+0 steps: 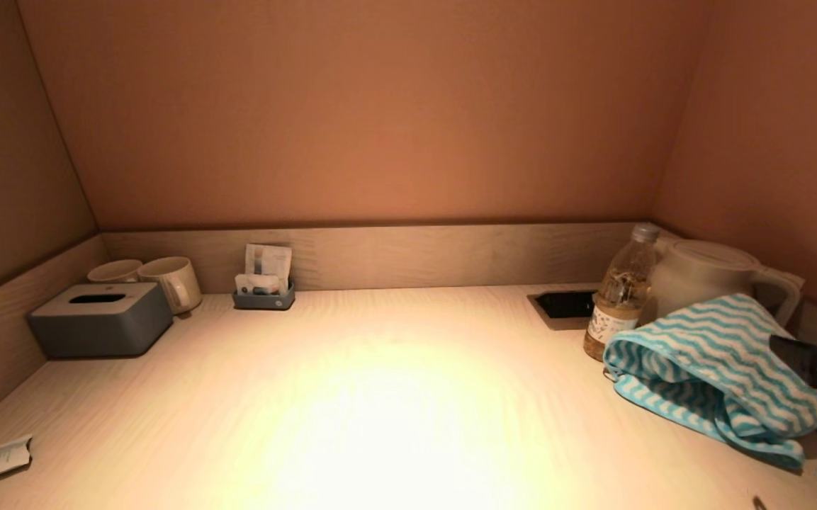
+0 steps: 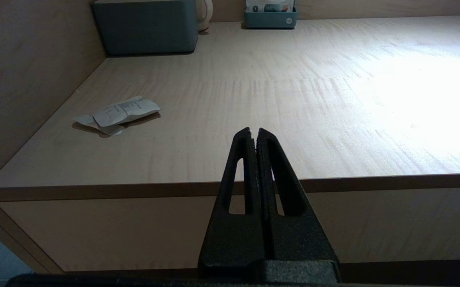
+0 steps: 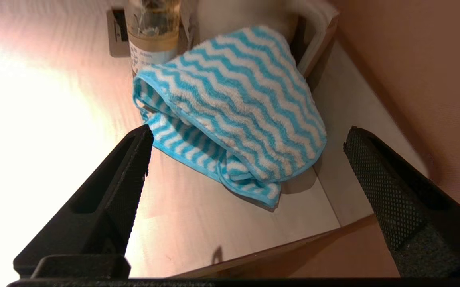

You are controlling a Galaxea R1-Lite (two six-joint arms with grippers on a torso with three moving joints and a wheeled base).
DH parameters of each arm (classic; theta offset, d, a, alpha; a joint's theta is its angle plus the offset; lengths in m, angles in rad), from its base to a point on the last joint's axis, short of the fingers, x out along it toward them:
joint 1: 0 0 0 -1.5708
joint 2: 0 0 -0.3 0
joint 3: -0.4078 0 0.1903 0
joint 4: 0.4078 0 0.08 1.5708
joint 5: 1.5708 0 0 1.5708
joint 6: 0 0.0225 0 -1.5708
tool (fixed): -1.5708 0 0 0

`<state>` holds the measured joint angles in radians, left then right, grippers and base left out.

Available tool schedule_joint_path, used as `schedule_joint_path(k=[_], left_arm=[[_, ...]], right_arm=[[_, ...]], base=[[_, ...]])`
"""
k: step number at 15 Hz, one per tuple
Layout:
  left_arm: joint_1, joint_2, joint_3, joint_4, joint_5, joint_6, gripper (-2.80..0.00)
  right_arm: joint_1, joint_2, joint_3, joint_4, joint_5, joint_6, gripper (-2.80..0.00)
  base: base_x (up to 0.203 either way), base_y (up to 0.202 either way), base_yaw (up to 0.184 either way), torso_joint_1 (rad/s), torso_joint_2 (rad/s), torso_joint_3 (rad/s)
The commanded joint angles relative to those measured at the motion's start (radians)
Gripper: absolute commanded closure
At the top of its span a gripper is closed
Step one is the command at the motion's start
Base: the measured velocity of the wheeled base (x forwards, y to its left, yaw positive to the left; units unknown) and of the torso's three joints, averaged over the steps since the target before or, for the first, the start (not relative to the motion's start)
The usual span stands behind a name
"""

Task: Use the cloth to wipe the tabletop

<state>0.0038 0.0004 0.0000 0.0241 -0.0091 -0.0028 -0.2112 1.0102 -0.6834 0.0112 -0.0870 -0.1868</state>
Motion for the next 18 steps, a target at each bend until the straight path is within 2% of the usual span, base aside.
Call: schedule_joint_path(k=[1, 6, 7, 13, 15, 18], left_arm=[[0.001, 0.000, 0.000, 0.000, 0.000, 0.000, 0.00], [0.001, 0.000, 0.000, 0.000, 0.000, 0.000, 0.00], [0.001, 0.000, 0.000, 0.000, 0.000, 0.000, 0.00], [0.001, 0.000, 0.000, 0.000, 0.000, 0.000, 0.00], [0.001, 0.000, 0.000, 0.000, 0.000, 0.000, 0.00], [0.001, 0.000, 0.000, 0.000, 0.000, 0.000, 0.00]], right_arm=[[0.011, -0.112, -0.001, 0.039, 0.000, -0.019, -2.80], [0.015, -0.214, 0.002, 0.059, 0.001, -0.037, -2.80], [0.015, -0.227, 0.003, 0.059, 0.000, -0.037, 0.00], [0.015, -0.353, -0.009, 0.079, 0.005, -0.036, 0.00], [0.015, -0.397, -0.011, 0.090, 0.031, -0.027, 0.00], [0.015, -0.467, -0.013, 0.088, 0.035, 0.030, 0.00]], base=[[0.000, 0.000, 0.000, 0.000, 0.00, 0.000], [0.000, 0.000, 0.000, 0.000, 0.00, 0.000], [0.000, 0.000, 0.000, 0.000, 0.00, 0.000], [0.000, 0.000, 0.000, 0.000, 0.00, 0.000], [0.000, 0.000, 0.000, 0.000, 0.00, 0.000], [0.000, 0.000, 0.000, 0.000, 0.00, 0.000]])
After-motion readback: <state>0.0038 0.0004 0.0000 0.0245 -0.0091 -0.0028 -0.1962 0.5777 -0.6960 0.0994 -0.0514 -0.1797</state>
